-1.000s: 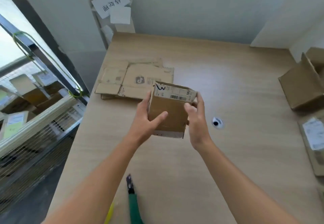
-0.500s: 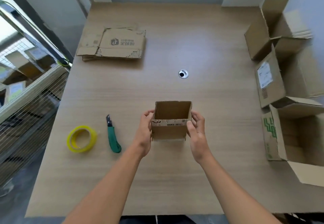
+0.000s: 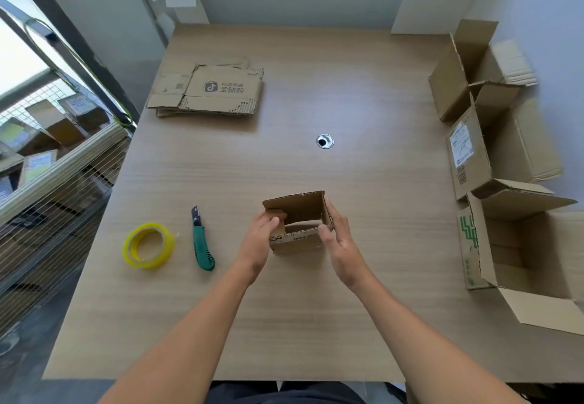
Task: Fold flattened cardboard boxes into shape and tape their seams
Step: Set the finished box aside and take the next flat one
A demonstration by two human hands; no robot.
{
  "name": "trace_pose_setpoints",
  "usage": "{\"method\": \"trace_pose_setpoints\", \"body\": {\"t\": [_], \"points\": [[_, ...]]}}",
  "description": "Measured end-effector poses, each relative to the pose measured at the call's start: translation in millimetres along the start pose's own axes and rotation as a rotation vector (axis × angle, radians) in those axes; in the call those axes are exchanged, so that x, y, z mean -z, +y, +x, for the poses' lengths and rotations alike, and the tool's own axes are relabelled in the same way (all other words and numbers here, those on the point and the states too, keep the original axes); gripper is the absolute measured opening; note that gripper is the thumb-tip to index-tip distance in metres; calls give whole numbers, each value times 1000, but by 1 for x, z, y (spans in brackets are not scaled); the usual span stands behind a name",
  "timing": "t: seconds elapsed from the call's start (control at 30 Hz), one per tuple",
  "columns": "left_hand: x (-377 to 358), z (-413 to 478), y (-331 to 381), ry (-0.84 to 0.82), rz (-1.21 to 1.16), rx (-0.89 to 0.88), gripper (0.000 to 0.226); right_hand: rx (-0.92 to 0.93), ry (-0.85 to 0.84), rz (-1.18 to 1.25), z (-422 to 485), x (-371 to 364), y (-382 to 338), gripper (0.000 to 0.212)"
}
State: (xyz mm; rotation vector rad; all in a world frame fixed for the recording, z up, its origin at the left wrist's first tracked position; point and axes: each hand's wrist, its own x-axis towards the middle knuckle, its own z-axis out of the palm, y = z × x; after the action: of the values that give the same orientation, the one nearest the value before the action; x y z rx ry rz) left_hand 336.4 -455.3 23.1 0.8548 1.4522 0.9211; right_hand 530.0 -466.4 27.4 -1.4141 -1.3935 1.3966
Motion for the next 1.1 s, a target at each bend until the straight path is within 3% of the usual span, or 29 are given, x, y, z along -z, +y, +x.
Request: {"method": "trace_pose_setpoints", "body": {"t": [0.07,0.2,0.3,0.4,0.5,0.57,0.63,0.73,0.87,1.0,1.1], "points": [[8,-3,0,-76,26,3,43,-45,10,78,1,1,-3,48],[26,-5,-10,-237,395,-41,59,-134,6,114,7,2,-3,40],[27,-11,-7,-321,318,10,58,-182,-16,119,6,2,-6,42],[27,-18,-5,-329,364,-63,90,-182,-52,76,2,1,-4,45],[30,-15,-7,-299,398,-63,104,-108,-106,-79,-4,2,5,45],[33,-15,-8,-279,438,-74,106,-32,-211,-223,-8,7,11,62],[34,-16,-11,-226,400,-114,103,67,-234,-344,-4,14,19,74],[31,-15,-11,-105,325,-165,97,93,-102,-334,6,16,24,61],[25,-7,-12,26,463,-198,28,0,20,-199,10,5,17,58],[22,-14,-21,61,522,-309,28,15,-30,-228,7,-2,15,47],[18,-17,-22,81,351,-246,17,-126,-168,-22,-5,-1,16,49]]}}
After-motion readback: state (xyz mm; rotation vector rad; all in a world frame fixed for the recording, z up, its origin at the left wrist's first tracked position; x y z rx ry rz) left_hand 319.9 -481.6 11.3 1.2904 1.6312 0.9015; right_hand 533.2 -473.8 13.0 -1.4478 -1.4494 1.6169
